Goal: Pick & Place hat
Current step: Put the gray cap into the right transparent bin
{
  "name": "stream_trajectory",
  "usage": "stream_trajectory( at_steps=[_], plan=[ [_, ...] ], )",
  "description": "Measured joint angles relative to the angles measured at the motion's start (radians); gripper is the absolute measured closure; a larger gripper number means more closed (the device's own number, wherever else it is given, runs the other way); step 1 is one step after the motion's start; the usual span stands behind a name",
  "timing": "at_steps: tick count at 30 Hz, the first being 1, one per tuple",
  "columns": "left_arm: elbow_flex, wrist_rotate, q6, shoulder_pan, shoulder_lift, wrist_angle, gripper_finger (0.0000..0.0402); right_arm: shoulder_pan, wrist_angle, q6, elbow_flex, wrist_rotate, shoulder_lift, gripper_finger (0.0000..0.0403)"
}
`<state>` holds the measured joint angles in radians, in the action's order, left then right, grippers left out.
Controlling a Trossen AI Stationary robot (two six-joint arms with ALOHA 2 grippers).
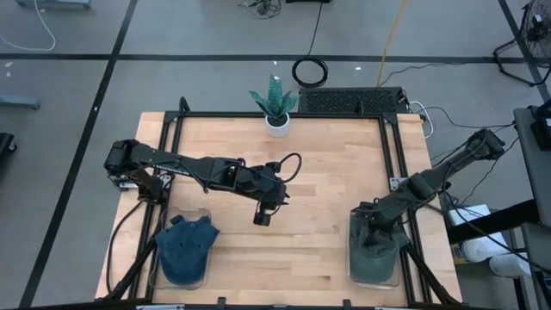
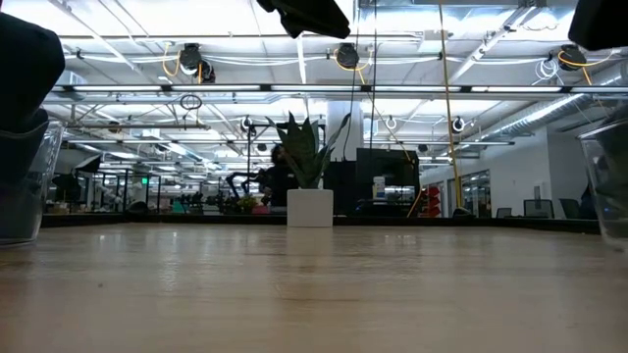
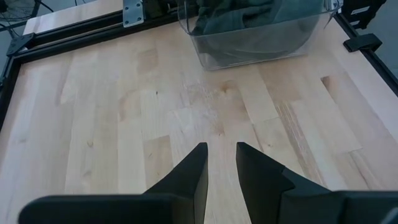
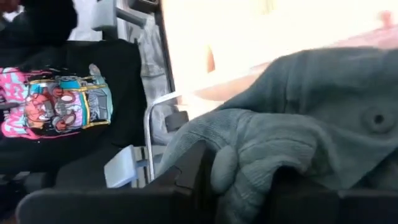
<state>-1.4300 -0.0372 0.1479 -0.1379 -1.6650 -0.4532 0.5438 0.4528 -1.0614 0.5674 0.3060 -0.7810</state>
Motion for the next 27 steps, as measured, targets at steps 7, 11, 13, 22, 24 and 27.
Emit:
stream_trajectory(
  at_steps=[7, 11, 13, 22, 24, 27],
  plan=[
    [0.0, 0.0, 0.0, 0.0, 0.0, 0.0, 0.0309, 0.0, -0.042, 0.177, 0.002, -0.022, 0.026, 0.0334],
    [0.0, 0.0, 0.0, 0.0, 0.0, 0.0, 0.0309, 0.001, -0.044, 0.267, 0.002, -0.078, 0.026, 0.0336],
    [0.0, 0.0, 0.0, 0.0, 0.0, 0.0, 0.0309, -0.001, -0.044, 0.265, 0.003, -0.129, 0.026, 0.0334],
    [0.0, 0.0, 0.0, 0.0, 0.0, 0.0, 0.0309, -0.014, -0.022, 0.165, 0.001, -0.215, 0.025, 0.0259],
    [0.0, 0.0, 0.0, 0.0, 0.0, 0.0, 0.0309, -0.014, -0.015, 0.137, -0.009, -0.226, 0.025, 0.0231],
    [0.0, 0.0, 0.0, 0.0, 0.0, 0.0, 0.0309, -0.014, -0.013, 0.131, -0.017, -0.211, 0.025, 0.0194]
  ],
)
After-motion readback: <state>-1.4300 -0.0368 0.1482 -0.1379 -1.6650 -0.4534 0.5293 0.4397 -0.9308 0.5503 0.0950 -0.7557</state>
